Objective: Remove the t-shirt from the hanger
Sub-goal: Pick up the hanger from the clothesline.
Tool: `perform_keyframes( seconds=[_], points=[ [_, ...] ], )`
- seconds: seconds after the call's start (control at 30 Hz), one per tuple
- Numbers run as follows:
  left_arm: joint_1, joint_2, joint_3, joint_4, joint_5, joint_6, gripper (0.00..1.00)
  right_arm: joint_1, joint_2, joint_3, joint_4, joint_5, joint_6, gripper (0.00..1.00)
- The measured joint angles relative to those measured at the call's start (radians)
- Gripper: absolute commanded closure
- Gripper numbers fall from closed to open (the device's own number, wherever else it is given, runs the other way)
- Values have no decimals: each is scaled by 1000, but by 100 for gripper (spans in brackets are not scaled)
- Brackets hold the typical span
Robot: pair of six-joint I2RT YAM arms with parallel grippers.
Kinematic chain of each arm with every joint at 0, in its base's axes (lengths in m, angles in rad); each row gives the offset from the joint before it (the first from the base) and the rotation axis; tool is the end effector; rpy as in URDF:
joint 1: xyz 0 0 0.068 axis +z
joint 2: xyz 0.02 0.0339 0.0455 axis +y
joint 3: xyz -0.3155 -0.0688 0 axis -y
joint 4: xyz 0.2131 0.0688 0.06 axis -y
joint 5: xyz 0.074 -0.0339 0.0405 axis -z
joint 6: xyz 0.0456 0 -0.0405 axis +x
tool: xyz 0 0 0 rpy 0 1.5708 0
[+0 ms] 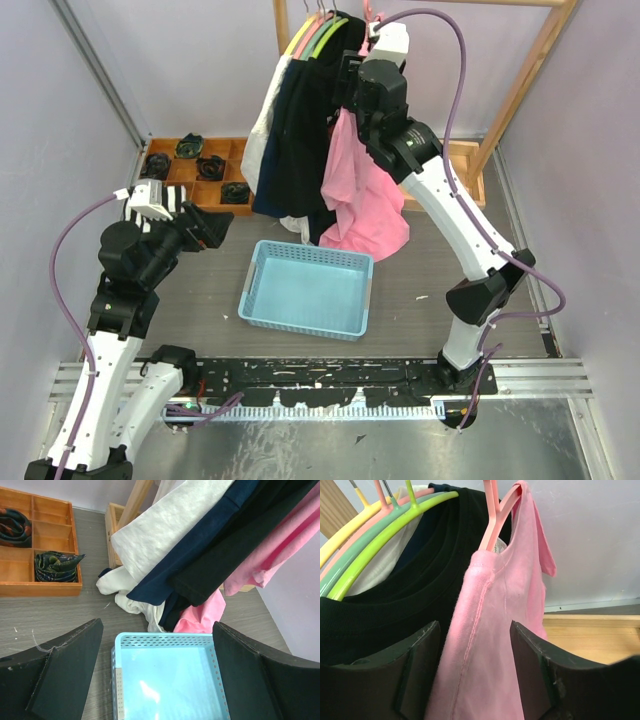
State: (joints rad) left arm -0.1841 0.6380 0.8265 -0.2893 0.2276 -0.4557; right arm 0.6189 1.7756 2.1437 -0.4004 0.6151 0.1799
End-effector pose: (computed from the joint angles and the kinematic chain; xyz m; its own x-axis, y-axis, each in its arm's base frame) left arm 0.0792 -0.0252 0.3884 -0.2645 -0.3869 -0.8834 0.3148 0.8312 -0.4582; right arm 0.3187 0.1947 0.5515 -0.0266 0.1605 -0.9867 0.0007 0.9870 0.1605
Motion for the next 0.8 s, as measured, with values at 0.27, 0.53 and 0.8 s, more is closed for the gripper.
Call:
perform_keyframes(
  seconds=[0.27, 0.53, 0.8],
  points=[
    [0, -1, 0, 0, 0, 3, 1, -13, 11, 7, -29, 0, 0, 44],
    [0, -1, 0, 0, 0, 3, 1, -21, 11, 7, -35, -5, -1, 54],
    [0, -5, 0, 0, 0, 3, 2, -25, 11, 7, -36, -11, -5, 67]
  ],
)
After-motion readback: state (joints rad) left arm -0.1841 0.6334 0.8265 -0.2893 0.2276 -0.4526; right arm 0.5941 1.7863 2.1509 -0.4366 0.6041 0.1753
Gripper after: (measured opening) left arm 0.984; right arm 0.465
